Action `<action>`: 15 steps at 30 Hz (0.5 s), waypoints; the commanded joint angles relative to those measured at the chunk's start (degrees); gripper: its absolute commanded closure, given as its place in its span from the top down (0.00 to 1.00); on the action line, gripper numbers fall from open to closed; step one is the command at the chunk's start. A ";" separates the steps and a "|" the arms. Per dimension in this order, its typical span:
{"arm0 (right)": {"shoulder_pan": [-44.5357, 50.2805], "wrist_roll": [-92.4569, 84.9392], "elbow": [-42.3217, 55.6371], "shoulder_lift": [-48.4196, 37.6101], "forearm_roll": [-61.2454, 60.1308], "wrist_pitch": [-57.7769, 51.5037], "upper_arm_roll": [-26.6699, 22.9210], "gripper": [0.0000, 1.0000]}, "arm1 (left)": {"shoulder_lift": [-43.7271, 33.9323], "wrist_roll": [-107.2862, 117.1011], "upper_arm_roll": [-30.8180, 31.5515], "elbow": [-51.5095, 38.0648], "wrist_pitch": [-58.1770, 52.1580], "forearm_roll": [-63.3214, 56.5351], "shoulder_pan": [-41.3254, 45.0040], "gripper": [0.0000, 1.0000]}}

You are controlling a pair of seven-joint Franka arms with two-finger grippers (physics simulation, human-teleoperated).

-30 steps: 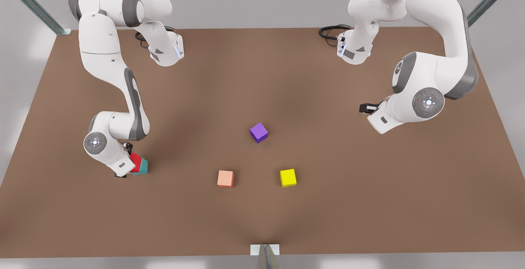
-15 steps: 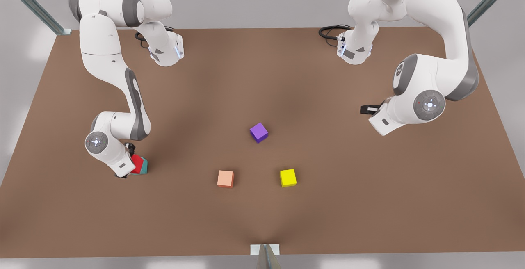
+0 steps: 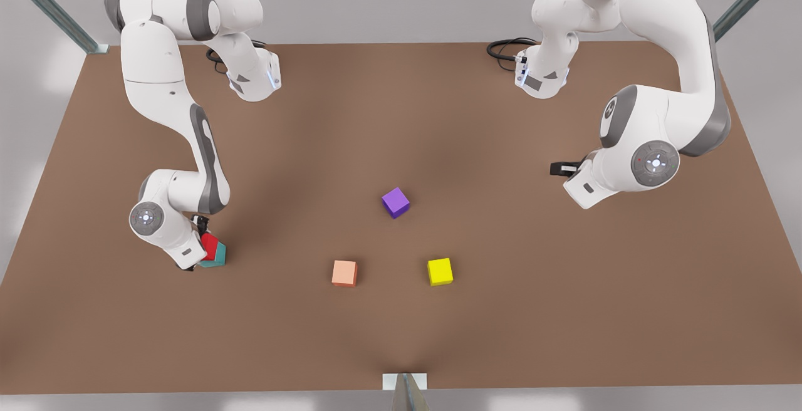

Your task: Pick up red wooden cube and pass to hand red wooden cube and place in blue wooden cube

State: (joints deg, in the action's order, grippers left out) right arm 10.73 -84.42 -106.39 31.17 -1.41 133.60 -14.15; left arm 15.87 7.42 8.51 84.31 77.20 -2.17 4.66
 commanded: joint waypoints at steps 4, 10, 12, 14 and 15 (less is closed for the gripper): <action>0.00 0.58 0.40 -0.58 -0.70 -2.29 0.00 1.00 | -0.05 0.40 0.02 -0.02 -0.03 -0.03 0.00 1.00; 0.08 0.49 0.48 -2.34 -1.40 -5.72 0.09 1.00 | -0.05 0.40 0.02 -0.02 -0.03 -0.11 0.00 1.00; 0.17 0.49 1.45 -4.01 -1.58 -9.76 0.09 1.00 | -0.05 0.48 0.02 -0.02 -0.03 -0.11 0.00 1.00; 0.35 0.49 3.03 -5.24 -1.67 -13.45 0.09 1.00 | -0.05 0.49 0.02 -0.02 -0.03 -0.11 0.00 1.00; 0.61 0.49 3.91 -6.03 -1.93 -15.91 0.09 1.00 | -0.05 0.40 0.02 -0.02 -0.03 -0.11 0.00 1.00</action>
State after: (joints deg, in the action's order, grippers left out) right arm 11.25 -84.11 -102.95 25.56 -3.13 124.62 -14.05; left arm 15.88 7.67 8.51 84.29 77.20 -2.25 4.66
